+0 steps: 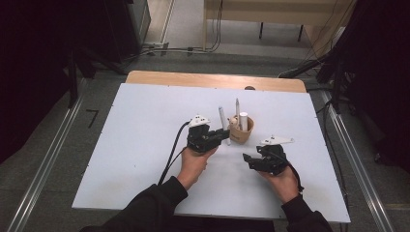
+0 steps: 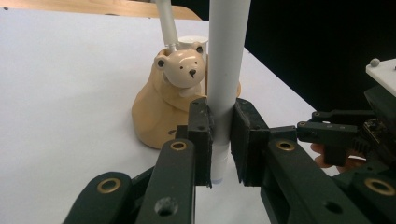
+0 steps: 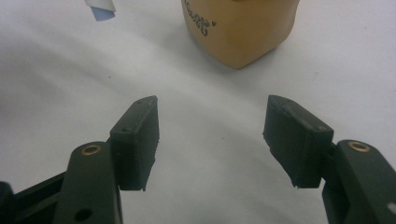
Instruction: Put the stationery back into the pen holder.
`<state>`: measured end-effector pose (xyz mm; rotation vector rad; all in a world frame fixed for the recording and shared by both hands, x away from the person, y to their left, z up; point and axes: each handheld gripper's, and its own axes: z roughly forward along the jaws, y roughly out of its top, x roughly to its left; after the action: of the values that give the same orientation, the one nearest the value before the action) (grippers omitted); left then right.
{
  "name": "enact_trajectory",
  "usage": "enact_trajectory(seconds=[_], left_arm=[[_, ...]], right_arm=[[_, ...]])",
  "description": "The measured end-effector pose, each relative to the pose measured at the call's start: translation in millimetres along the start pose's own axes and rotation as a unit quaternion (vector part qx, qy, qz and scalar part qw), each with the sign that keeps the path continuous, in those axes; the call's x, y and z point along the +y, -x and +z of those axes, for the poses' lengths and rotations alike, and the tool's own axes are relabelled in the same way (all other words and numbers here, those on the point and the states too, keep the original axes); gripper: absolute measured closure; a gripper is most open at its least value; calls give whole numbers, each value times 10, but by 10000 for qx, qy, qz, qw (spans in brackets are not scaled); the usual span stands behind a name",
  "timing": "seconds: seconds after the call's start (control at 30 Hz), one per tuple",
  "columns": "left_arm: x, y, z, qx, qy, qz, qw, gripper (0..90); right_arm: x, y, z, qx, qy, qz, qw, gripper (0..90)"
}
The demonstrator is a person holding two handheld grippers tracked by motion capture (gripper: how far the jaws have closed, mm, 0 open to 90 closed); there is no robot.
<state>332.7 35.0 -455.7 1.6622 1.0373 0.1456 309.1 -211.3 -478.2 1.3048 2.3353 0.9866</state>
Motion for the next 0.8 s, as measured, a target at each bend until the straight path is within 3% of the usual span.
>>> enact_trajectory(seconds=[0.27, 0.8], left_arm=[[48, 66, 67, 86, 53, 222, 9997, 788], [146, 138, 205, 44, 92, 271, 9996, 788]], right_arm=[[-4, -3, 14, 13, -19, 13, 10000, 342], [-12, 4, 20, 25, -28, 10, 10000, 344]])
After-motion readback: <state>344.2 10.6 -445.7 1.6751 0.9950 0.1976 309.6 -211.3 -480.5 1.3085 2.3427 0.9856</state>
